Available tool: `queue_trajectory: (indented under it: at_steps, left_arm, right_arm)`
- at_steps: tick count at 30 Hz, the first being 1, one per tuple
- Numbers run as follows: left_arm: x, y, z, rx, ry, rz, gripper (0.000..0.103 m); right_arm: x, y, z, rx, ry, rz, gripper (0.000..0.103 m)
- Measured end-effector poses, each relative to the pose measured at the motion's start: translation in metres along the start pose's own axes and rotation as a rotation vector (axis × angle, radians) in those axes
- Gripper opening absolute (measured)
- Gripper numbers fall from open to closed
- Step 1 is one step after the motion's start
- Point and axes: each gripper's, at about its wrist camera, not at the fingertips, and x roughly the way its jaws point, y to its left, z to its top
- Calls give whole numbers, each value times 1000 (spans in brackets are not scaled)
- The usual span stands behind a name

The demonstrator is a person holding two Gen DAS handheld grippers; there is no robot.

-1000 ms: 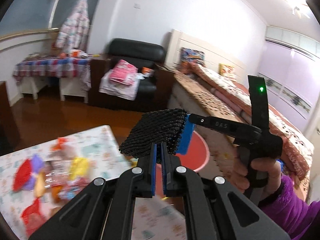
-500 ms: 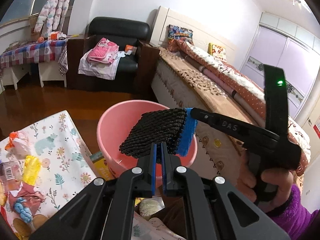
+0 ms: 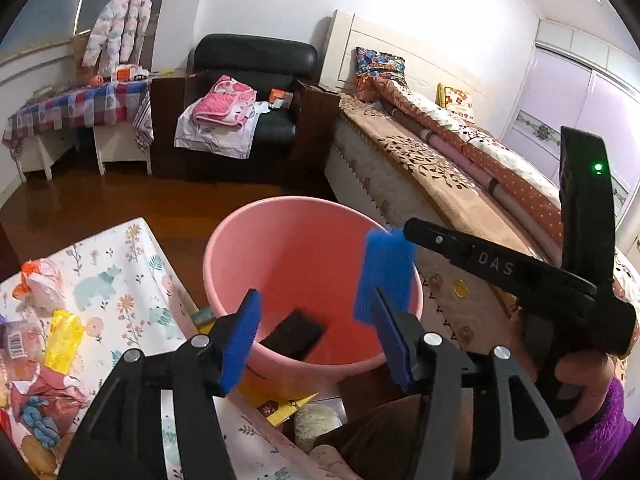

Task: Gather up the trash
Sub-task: 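Open the left gripper over the bucket while the right gripper opens to drop the blue brush, then move both open grippers back over the table items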

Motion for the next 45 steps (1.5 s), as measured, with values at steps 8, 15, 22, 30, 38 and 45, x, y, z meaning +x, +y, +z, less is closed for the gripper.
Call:
queue_trajectory:
  at_steps: [8,15,22,30,38,45]
  left_arm:
    - [-30,10,-1,-22,-33,30,57]
    - [-75,23,-12,-32,-72,101,57]
    - [-127,48,-33,-26,-104,225,59]
    - [-199,104,-69,-111,-144,363,58]
    - [-256,158,-114,-173,-127,472,42]
    - [-265,184,-149,-214,-48,508,41]
  right_arm:
    - [-9,6,-2,7,-8,31,25]
    - [-25,45,-11,-60,-22,102,25]
    - [-31,101,-36,-149,3,193,25]
    - [-33,159,-63,-238,60,312,25]
    - [-31,192,-86,-282,130,380,25]
    - [-24,207,-101,-310,202,430,25]
